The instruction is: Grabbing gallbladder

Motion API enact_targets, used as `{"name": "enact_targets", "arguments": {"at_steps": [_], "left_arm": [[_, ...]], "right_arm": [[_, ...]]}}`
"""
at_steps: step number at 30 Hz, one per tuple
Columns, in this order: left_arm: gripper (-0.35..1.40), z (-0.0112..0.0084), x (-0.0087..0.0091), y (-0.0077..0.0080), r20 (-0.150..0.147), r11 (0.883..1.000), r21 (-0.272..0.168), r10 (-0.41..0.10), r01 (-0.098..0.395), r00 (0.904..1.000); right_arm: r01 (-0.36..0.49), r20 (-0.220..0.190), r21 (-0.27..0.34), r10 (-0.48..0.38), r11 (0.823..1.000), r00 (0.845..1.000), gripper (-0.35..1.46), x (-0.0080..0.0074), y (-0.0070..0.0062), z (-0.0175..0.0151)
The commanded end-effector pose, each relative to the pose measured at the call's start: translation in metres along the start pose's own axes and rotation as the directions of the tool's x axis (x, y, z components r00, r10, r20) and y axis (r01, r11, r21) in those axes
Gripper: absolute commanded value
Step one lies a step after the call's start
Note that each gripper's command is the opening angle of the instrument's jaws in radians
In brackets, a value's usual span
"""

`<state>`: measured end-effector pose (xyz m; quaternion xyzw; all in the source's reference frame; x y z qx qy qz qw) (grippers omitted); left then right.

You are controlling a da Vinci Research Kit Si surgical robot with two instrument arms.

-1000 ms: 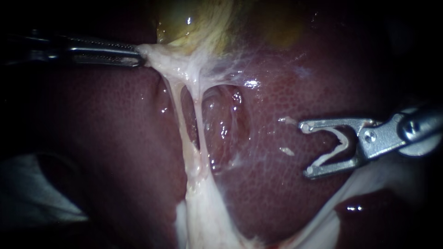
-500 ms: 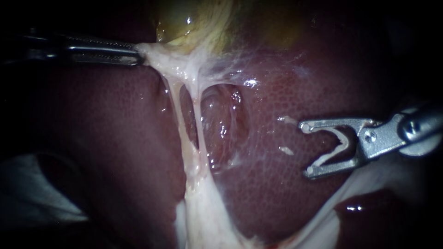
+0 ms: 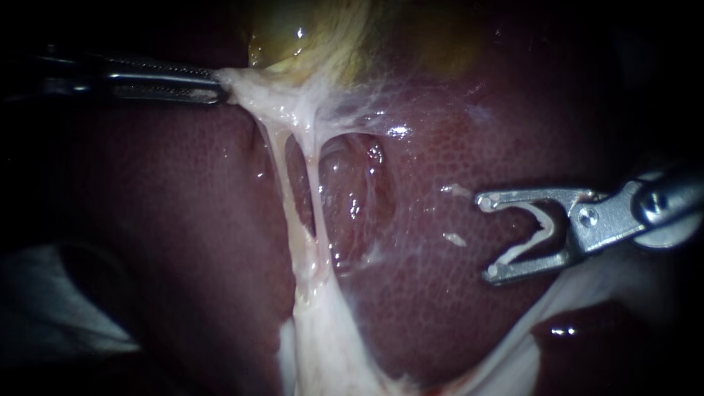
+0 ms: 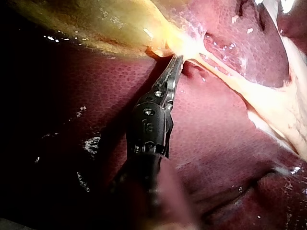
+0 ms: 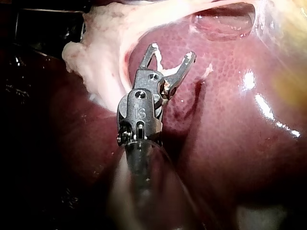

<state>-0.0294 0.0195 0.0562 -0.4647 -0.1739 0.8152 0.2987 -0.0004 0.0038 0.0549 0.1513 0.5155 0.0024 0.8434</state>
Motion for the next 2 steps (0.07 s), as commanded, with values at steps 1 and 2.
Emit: {"name": "enact_targets", "arguments": {"at_steps": [1,2], "left_arm": [[-0.35,0.0000,0.0000,0.0000,0.000,1.000,0.001,0.000,0.000,1.0000],[-0.35,0.0000,0.0000,0.0000,0.000,1.000,0.001,0.000,0.000,1.0000]], "right_arm": [[0.000,0.000,0.000,0.000,1.000,1.000,0.50,0.0000,0.0000,0.0000],[0.000,0.000,0.000,0.000,1.000,1.000,0.50,0.0000,0.0000,0.0000]]}}
